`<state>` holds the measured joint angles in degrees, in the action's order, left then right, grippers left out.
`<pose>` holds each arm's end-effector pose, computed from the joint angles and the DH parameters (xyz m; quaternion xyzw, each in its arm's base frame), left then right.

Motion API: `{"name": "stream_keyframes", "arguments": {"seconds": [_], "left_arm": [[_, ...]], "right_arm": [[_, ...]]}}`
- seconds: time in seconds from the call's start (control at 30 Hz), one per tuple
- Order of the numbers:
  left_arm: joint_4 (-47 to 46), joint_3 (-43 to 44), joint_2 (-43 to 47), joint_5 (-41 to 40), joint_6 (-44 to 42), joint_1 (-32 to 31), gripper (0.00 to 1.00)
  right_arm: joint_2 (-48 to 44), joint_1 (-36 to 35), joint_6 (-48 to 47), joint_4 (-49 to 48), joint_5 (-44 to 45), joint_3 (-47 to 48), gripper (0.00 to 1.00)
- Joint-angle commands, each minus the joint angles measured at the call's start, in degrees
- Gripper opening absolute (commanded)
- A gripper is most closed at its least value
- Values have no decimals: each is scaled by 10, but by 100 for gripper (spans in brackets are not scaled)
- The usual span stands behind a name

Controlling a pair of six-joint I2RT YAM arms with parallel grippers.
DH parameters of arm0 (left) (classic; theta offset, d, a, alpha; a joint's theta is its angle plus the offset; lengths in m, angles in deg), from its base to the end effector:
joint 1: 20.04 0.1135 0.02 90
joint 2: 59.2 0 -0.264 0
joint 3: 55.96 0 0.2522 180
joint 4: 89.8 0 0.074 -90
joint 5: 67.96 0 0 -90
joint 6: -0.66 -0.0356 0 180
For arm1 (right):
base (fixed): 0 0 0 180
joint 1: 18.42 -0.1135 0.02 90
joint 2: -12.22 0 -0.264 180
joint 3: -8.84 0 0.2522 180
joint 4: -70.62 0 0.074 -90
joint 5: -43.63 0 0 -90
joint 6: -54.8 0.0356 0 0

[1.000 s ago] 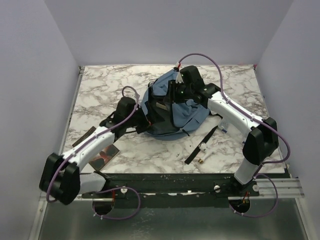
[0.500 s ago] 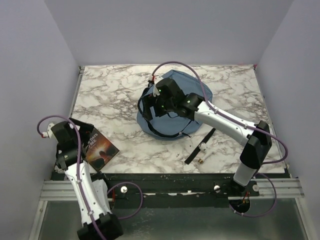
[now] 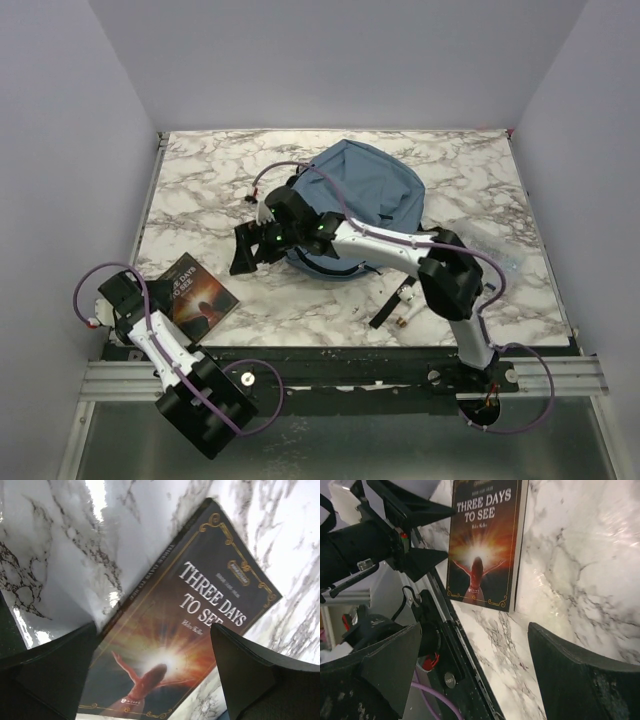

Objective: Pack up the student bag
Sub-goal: Pick up the book from the center of the board.

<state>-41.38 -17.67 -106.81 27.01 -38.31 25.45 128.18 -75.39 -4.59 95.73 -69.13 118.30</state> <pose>0.1069 0.1043 0.1751 -0.7081 0.6479 -0.0550 0.2752 0.2485 0.4075 0.2663 -0.2888 0.8113 0.4553 0.2260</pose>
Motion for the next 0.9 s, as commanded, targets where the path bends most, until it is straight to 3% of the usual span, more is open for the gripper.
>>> {"name": "stream_keyframes", "arguments": {"seconds": [0.0, 0.17, 0.37, 0.57, 0.87], "left_arm": [[-92, -60, -3, 13, 22, 10, 98], [-111, -54, -45, 18, 4, 9, 98], [-152, -75, -46, 92, 19, -25, 96], [-163, -78, -58, 110, 82, -176, 95], [-169, -100, -36, 116, 110, -223, 95]], "right_arm": [[76, -9, 49, -59, -92, 15, 90], [153, -13, 47, -40, -109, 66, 89], [200, -15, 48, -20, -97, 98, 82], [197, -12, 78, -25, -47, 69, 79], [138, -1, 157, -68, -2, -17, 55]]}}
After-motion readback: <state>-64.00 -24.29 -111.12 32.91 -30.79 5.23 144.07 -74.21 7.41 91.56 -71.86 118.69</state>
